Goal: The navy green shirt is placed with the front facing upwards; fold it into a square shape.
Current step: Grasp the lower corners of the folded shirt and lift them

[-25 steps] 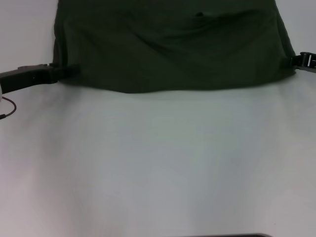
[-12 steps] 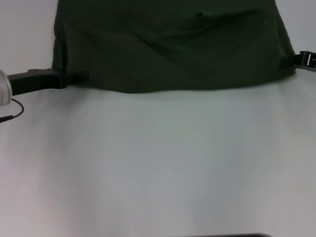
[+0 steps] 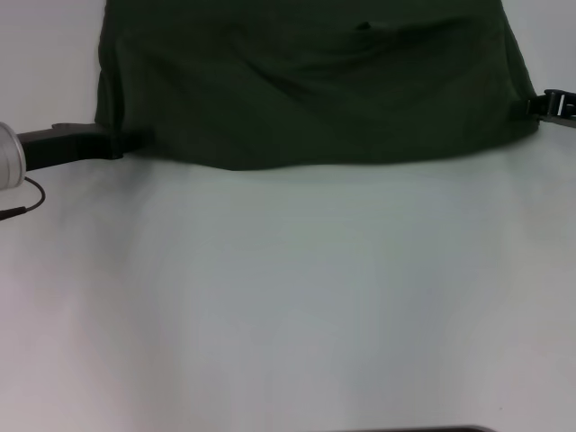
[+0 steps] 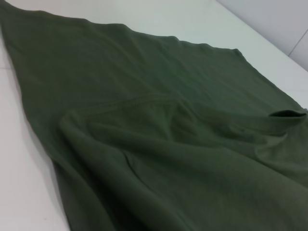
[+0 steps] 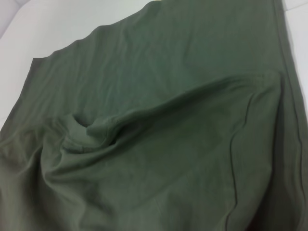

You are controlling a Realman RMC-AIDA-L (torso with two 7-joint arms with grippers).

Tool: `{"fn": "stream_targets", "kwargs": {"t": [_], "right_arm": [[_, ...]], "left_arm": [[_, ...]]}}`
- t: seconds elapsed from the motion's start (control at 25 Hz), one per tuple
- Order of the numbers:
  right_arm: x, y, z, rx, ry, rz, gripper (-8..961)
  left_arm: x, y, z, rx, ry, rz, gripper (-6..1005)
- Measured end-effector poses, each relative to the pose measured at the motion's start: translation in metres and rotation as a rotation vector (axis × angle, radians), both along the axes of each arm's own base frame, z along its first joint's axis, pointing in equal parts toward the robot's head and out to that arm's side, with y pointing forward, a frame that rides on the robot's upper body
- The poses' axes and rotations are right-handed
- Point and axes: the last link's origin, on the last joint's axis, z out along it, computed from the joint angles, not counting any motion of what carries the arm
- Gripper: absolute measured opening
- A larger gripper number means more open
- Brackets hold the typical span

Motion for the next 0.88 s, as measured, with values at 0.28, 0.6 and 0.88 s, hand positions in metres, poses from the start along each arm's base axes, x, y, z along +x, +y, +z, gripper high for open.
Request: {"fn": "stream_targets", "kwargs": {"t": [0.28, 0.6, 0.88], "right_arm": [[-0.001, 0.001, 0.000, 0.002, -0.003, 0.003, 34], [0.001, 0.000, -0.002, -0.003, -0.010, 0.005, 33], [0.002, -0.010, -0.006, -0.025, 0.000, 0.028, 33]], "left_arm": [[0.000, 0.000, 0.001, 0.002, -0.003, -0.001, 253], [-0.002, -0.004, 0.002, -0.010, -0.015, 0.010, 68], [-0.002, -0.011, 0.009, -0.029, -0.047, 0.006, 52]]}}
